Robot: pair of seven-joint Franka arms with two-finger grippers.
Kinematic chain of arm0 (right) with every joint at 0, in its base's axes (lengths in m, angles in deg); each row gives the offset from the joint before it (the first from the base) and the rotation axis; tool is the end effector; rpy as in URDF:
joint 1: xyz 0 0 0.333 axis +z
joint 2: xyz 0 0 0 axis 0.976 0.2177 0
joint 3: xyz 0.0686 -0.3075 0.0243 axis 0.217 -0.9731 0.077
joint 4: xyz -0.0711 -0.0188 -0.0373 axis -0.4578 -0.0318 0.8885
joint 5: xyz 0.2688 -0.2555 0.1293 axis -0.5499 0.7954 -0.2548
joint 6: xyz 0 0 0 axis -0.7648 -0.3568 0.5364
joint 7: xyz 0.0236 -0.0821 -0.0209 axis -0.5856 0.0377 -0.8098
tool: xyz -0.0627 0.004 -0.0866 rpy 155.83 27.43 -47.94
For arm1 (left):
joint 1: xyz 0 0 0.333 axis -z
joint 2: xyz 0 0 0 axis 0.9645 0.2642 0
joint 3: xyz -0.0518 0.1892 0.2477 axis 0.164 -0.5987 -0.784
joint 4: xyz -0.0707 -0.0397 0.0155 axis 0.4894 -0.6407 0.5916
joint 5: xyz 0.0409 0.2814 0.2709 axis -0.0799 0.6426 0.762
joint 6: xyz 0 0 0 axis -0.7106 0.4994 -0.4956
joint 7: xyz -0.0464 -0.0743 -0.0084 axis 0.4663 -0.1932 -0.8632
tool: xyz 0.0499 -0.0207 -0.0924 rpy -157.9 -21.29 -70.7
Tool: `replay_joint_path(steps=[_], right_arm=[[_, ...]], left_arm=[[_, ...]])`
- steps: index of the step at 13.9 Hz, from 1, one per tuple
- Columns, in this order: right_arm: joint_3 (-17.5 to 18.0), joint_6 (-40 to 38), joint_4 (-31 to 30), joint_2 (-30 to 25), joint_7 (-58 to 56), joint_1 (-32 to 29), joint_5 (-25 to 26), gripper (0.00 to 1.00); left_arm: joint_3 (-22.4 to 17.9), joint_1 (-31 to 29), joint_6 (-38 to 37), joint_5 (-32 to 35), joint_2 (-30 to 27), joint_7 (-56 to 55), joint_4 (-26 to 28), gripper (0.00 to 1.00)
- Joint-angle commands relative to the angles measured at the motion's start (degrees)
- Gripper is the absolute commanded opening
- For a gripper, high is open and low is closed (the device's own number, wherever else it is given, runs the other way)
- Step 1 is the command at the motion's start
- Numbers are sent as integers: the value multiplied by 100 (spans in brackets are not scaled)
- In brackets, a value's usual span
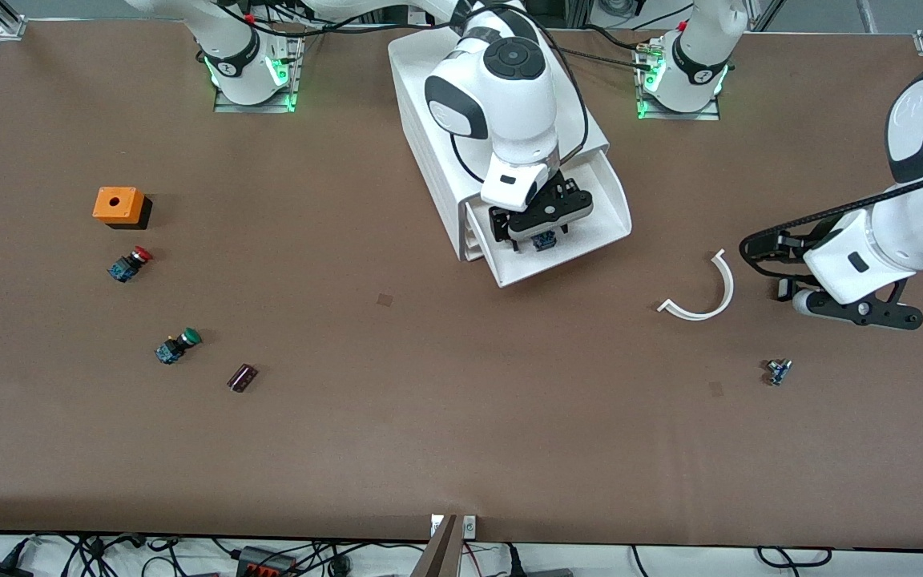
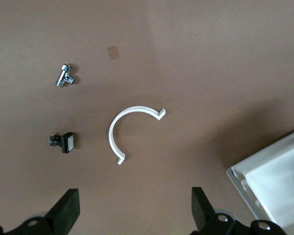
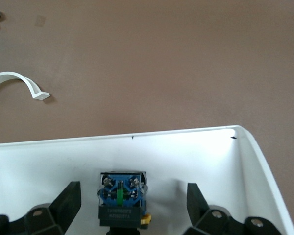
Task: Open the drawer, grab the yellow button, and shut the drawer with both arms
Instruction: 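Grasp the orange-based button in the drawer with the right gripper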
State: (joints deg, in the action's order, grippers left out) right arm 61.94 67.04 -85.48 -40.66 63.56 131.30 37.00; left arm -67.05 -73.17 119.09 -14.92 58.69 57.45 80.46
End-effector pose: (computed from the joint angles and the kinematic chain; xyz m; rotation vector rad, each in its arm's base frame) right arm 0.4749 0.6292 0.3928 -2.9243 -0.4933 -0.3915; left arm 0.6393 -0.0643 0.5268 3.1188 -0.1963 -0.3021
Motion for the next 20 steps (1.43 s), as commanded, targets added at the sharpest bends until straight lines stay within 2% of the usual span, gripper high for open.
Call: replay_joint_path(steps=[1, 4, 6, 10, 11, 12, 17, 20], right_arm=[[-59, -14, 217, 140, 144, 97, 125, 81], [-59, -6, 217, 140, 301, 114, 116, 70], [-59, -6, 208, 140, 319, 123, 116, 57], [-59, -6, 217, 140, 302, 123, 125, 11], [-68, -6, 217, 140, 302, 123, 125, 2], [-76, -14, 226, 140, 302, 114, 125, 0], [-85, -120, 708, 35, 293, -43, 90, 0], [-68, -619, 1051, -114, 258, -429, 64, 0]], left_arm=[[38, -46, 659, -62, -562, -237, 877, 100], [38, -37, 950, -71, -845, -606, 1362, 100], [38, -46, 977, -71, -854, -606, 1407, 100], [38, -46, 968, -71, -854, -598, 1407, 100], [38, -46, 968, -71, -854, -571, 1415, 100], [38, -46, 968, -71, -854, -562, 1416, 100], [38, -11, 960, -71, -854, -571, 1398, 100], [38, 16, 960, -71, -854, -633, 1398, 100]])
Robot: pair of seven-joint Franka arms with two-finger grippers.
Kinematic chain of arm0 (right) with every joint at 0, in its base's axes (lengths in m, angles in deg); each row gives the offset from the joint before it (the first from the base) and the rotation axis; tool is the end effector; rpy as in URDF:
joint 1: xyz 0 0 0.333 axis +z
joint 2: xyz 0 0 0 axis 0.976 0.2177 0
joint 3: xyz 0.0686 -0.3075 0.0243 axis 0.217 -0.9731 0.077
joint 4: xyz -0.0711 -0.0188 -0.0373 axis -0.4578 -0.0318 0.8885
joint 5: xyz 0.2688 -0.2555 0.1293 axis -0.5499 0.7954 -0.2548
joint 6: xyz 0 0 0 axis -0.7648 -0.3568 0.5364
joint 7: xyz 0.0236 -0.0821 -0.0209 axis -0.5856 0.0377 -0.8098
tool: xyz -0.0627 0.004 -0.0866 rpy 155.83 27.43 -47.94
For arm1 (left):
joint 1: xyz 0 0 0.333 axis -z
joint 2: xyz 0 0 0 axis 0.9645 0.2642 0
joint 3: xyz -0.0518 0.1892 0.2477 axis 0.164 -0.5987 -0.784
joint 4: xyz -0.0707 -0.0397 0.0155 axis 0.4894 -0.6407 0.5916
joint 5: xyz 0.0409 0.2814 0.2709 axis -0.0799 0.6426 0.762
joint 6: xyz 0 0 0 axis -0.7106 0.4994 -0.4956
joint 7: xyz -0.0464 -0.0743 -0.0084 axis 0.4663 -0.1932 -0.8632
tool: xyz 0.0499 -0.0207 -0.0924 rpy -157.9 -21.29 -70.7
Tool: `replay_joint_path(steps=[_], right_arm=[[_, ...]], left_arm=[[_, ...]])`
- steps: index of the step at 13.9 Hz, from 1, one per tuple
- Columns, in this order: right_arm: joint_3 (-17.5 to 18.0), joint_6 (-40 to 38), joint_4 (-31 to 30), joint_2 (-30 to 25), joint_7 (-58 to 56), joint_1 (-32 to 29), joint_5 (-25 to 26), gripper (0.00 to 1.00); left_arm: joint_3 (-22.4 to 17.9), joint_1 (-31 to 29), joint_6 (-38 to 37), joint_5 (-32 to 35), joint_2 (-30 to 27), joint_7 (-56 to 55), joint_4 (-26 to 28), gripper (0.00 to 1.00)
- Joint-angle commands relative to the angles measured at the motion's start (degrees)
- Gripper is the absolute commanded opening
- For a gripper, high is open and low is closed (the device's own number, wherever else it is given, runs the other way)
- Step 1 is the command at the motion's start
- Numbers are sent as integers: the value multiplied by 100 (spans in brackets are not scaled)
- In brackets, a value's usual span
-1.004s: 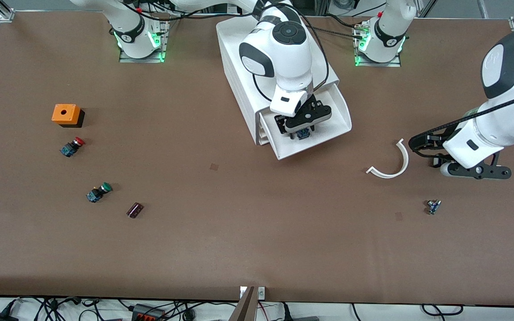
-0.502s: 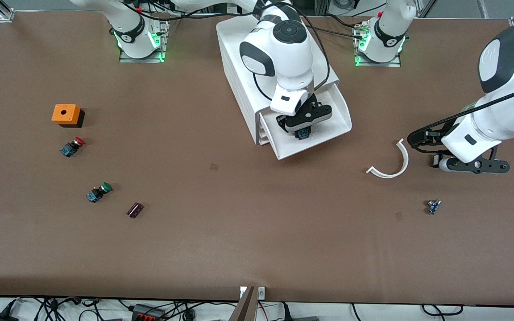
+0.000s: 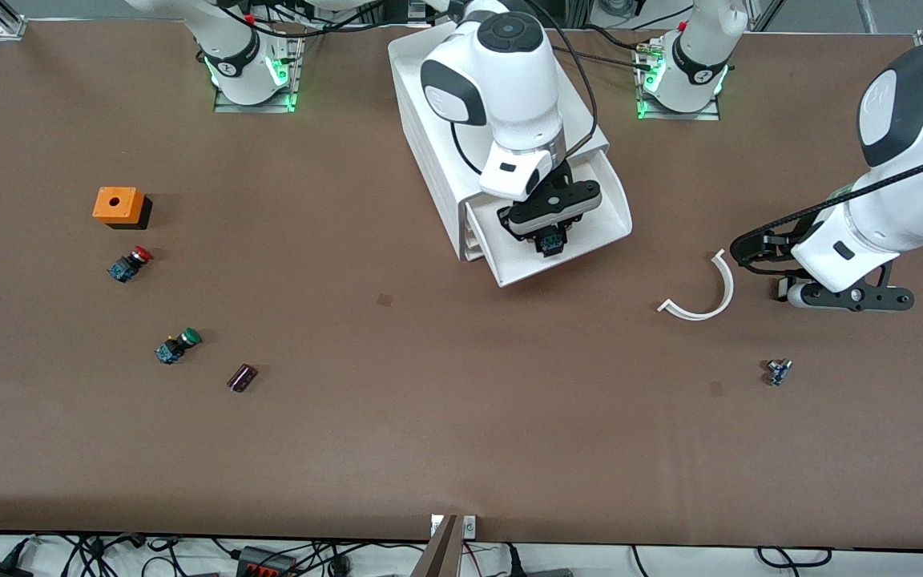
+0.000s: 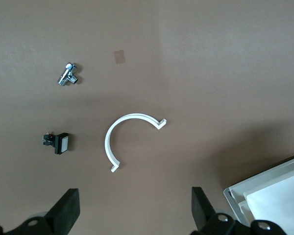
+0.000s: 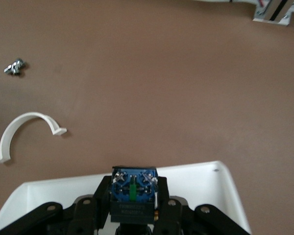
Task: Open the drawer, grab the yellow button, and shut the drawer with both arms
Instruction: 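Grasp the orange-based button in the drawer with the right gripper, then lift the button out of the drawer with the right gripper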
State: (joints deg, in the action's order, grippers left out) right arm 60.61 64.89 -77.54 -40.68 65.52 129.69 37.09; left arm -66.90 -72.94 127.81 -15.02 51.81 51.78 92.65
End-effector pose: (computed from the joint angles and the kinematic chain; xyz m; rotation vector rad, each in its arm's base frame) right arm 0.5051 0.6147 0.4598 -2.8685 -0.3670 -0.5126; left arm 0.6150 -0.0703 0.5149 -3.1240 0.0580 0.2079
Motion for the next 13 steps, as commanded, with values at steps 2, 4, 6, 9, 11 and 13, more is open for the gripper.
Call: replay_joint_path(steps=[2, 4, 6, 9, 11, 13], right_arm=[[100, -817, 249, -332, 28, -601, 54, 0], [126, -1274, 241, -359, -348, -1005, 46, 0], [126, -1827, 214, -490, -771, -1357, 37, 0], [126, -2058, 4, -588, -1105, -1875, -663, 0], [126, -2242, -215, -623, -1692, -2175, -903, 0], [126, -2287, -557, -632, -2361, -2412, -921, 0]], left_arm=[[23, -16, 78, -61, -166, -66, 187, 100], [23, -8, 78, -61, -166, -66, 187, 100], [23, 1, 78, -61, -166, -92, 187, 100], [50, 45, 157, -131, -61, -364, 196, 100], [146, 71, 569, -325, 167, -626, 214, 100], [348, 72, 911, -343, 369, -1074, 222, 100]])
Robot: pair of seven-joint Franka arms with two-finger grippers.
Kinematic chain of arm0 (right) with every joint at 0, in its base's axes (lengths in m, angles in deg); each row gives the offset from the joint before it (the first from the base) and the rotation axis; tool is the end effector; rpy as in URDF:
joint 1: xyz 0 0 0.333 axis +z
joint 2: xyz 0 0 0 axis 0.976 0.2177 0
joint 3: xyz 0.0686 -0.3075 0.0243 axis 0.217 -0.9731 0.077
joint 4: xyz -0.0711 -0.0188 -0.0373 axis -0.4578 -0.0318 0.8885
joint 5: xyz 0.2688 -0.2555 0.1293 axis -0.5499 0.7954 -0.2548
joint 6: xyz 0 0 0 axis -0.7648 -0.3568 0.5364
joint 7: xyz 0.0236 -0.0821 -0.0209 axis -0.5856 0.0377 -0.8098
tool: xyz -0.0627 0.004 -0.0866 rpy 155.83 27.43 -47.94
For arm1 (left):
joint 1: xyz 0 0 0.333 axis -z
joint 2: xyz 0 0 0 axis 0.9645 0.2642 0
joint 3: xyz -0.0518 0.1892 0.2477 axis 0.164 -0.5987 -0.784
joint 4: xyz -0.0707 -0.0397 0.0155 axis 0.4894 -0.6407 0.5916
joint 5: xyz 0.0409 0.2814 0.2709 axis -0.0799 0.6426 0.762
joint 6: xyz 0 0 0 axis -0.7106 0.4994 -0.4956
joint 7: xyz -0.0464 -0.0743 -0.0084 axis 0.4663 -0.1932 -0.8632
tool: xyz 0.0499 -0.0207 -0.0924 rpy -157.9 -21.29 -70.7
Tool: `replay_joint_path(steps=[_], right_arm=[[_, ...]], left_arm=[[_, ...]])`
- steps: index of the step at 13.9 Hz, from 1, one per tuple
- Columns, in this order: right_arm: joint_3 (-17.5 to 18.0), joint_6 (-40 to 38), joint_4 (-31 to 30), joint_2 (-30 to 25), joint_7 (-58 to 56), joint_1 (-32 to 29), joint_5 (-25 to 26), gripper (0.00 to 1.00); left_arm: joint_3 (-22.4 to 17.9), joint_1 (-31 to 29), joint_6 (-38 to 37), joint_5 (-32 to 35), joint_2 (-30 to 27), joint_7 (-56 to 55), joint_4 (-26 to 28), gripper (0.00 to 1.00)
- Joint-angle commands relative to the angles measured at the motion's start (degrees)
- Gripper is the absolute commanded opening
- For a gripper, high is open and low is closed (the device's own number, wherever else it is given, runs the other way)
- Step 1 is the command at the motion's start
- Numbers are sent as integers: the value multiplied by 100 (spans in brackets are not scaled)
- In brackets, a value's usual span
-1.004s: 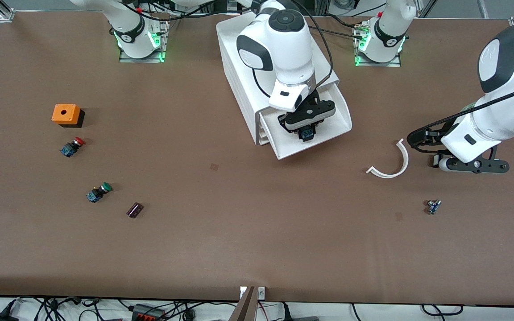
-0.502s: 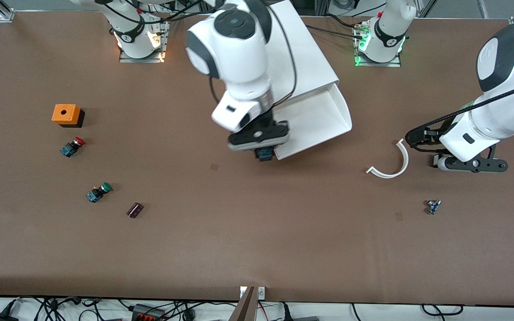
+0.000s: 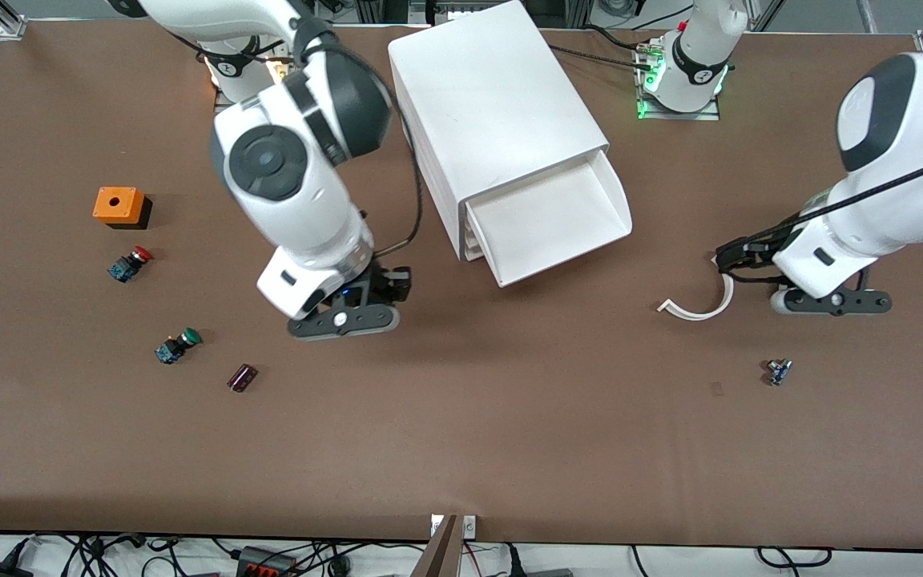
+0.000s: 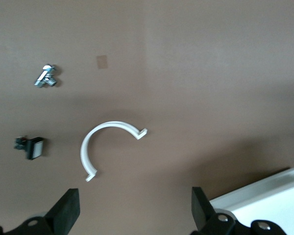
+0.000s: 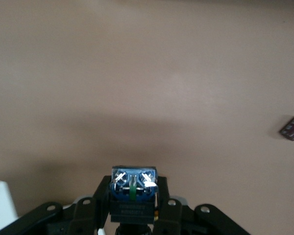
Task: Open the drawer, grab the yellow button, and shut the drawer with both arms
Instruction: 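Lift the button out of the drawer with the right gripper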
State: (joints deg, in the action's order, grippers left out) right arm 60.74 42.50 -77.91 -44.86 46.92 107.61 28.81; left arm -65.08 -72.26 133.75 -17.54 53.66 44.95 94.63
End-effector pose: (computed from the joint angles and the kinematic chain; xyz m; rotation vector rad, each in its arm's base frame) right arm 0.6572 0.3680 0.4701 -3.0593 -0.2388 -0.0692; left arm 0.6241 -0.1012 0.4871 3.0965 0.0734 -0.1623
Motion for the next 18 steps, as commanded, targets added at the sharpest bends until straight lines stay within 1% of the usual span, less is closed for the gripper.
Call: replay_joint_path(steps=[1, 3, 5, 7, 8, 11, 12, 14, 16, 18], right_arm=[[114, -39, -697, -213, -608, -267, -93, 0], [70, -12, -1022, -213, -670, -337, -76, 0], [70, 5, -1356, -213, -1055, -574, -66, 0], [87, 14, -1585, -205, -1425, -872, -93, 0], [87, 31, -1708, -196, -1513, -943, -93, 0], [88, 373, -2129, -134, -1593, -1093, -93, 0], [88, 583, -2288, -117, -1593, -1102, -93, 0], [88, 1163, -2604, -64, -1585, -1137, -93, 0], [88, 1463, -2676, 76, -1585, -1137, -93, 0], [88, 1604, -2685, 164, -1593, -1164, -93, 0]], left_arm=[[279, 4, 554, -90, 307, -645, 59, 100], [534, 56, 924, -82, 561, -1365, 68, 100], [570, 380, 1231, -55, 755, -1981, 155, 100], [570, 636, 1775, -11, 774, -2404, 524, 100], [570, 750, 1926, -11, 765, -2649, 647, 100], [579, 944, 2120, -11, 774, -2888, 823, 100], [588, 970, 2182, -11, 756, -3028, 903, 100], [588, 1242, 2191, -11, 712, -3292, 1052, 100], [640, 1340, 2182, -11, 625, -3477, 1210, 100], [851, 1349, 2165, -11, 563, -3732, 1325, 100]])
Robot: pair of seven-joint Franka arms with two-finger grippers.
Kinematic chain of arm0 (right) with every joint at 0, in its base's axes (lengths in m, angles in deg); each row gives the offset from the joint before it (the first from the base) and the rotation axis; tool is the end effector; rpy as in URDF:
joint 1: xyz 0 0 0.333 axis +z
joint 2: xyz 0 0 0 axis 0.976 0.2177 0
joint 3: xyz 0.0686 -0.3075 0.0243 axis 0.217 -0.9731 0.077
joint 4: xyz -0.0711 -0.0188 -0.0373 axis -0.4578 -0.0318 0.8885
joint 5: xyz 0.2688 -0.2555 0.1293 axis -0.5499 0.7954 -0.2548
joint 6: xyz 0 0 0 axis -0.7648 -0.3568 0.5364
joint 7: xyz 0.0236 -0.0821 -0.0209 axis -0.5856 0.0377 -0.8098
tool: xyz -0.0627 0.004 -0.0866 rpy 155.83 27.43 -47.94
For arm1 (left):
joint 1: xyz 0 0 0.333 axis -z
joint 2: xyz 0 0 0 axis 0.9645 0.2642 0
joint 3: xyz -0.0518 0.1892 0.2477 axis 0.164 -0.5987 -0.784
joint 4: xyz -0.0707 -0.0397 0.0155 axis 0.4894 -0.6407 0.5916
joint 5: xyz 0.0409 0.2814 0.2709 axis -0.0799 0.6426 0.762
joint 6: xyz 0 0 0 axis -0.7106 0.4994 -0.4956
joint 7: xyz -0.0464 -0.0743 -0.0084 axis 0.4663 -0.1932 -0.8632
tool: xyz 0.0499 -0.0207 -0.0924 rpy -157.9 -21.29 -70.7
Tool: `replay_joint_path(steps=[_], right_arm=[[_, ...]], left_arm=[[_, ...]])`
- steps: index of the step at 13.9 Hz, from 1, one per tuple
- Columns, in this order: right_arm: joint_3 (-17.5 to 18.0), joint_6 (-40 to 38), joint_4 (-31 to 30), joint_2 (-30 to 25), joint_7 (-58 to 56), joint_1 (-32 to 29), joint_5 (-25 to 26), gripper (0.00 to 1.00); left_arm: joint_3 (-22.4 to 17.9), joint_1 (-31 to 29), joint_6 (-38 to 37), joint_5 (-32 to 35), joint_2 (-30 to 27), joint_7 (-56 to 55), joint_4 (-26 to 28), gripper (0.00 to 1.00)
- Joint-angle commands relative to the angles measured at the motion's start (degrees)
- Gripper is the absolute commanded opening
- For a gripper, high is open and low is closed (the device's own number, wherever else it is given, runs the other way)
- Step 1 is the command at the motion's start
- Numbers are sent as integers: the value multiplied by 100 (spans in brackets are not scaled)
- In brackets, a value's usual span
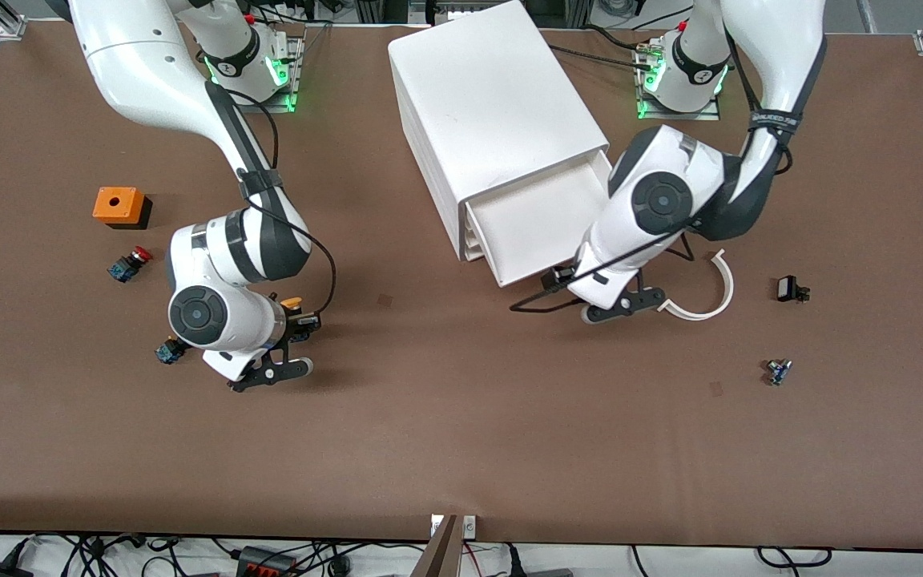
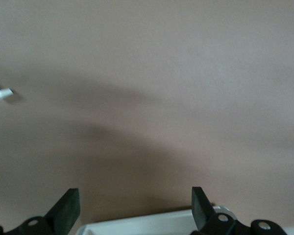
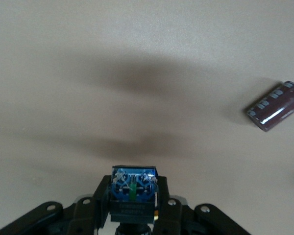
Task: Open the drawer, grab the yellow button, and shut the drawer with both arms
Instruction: 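Lift the button out of the drawer with the right gripper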
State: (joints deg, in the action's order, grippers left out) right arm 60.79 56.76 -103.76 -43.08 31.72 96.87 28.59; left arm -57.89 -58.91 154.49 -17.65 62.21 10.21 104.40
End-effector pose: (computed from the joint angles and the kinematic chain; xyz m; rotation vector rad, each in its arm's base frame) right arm 0.6777 0.2207 0.2559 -3.1025 -0.3181 0.2621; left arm 0.5706 -0.3172 0.3470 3.0260 0.4883 -0.1712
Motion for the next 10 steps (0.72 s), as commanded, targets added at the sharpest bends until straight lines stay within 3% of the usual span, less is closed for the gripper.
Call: replay_joint_path(steps=[1, 10], right_arm=[[82, 222, -108, 12, -65, -81, -71, 0], [100, 881, -108, 522, -74, -64, 16, 0]], left_arm=[[211, 23, 91, 0, -362, -329, 409, 100], [888, -12, -400, -9, -511, -936, 559, 100]])
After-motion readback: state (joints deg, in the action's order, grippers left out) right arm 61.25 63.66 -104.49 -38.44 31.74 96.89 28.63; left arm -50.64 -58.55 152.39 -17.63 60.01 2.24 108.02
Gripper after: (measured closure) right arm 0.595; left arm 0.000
